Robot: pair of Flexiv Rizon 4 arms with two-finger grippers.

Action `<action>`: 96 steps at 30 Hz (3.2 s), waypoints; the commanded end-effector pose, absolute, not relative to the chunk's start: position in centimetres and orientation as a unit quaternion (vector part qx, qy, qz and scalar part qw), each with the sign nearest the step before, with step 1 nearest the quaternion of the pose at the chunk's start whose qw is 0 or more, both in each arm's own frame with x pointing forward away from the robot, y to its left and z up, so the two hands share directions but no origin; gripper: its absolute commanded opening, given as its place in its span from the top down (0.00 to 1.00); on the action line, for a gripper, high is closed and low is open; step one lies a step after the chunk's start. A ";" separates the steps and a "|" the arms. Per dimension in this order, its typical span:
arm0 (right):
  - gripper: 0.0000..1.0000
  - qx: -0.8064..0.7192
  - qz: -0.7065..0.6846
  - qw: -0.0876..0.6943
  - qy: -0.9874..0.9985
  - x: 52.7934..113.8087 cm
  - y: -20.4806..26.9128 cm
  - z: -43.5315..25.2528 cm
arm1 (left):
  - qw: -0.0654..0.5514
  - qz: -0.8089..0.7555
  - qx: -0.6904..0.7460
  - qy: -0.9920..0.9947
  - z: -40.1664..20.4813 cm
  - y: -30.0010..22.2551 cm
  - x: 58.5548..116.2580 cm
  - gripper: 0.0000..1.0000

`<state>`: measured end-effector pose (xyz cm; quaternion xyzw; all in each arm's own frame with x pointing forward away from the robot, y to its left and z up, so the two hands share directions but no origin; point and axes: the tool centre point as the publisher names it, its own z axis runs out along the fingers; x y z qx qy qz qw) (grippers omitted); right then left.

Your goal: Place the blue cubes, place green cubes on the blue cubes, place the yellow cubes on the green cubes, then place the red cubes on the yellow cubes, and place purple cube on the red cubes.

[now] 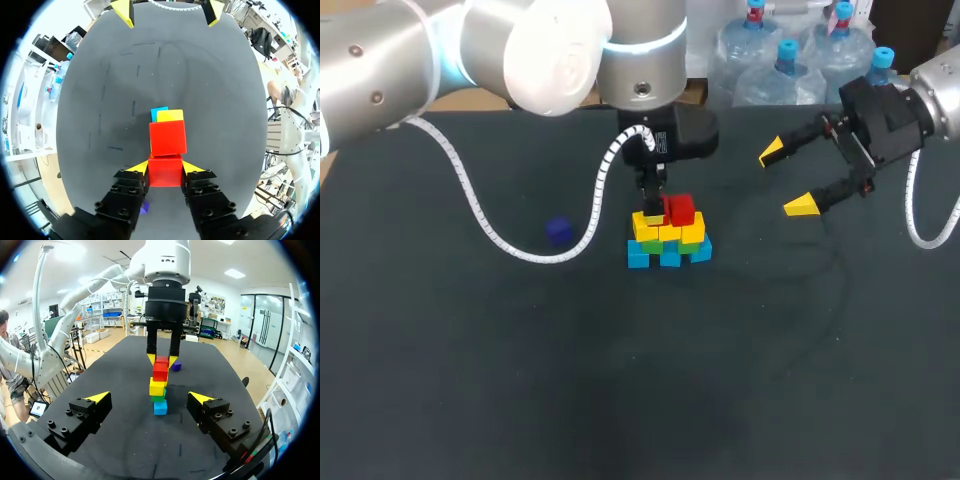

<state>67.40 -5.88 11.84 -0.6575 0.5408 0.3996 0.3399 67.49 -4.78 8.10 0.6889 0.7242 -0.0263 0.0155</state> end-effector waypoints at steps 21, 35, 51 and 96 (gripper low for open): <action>0.00 -0.658 0.399 0.340 0.540 67.4 -5.8 11.8 | 0.096 -0.072 0.677 0.726 9.5 -2.1 67.4 0.00; 0.00 -0.658 0.399 0.340 0.540 67.4 -5.8 11.8 | 0.093 -0.040 0.629 0.771 11.0 3.8 67.0 0.00; 0.00 -0.658 0.399 0.340 0.540 67.4 -5.8 11.8 | -0.039 -0.002 0.561 0.827 6.7 7.4 67.2 0.00; 0.00 -0.658 0.399 0.340 0.540 67.4 -5.8 11.8 | -0.044 -0.031 0.551 0.833 2.4 8.4 69.7 0.00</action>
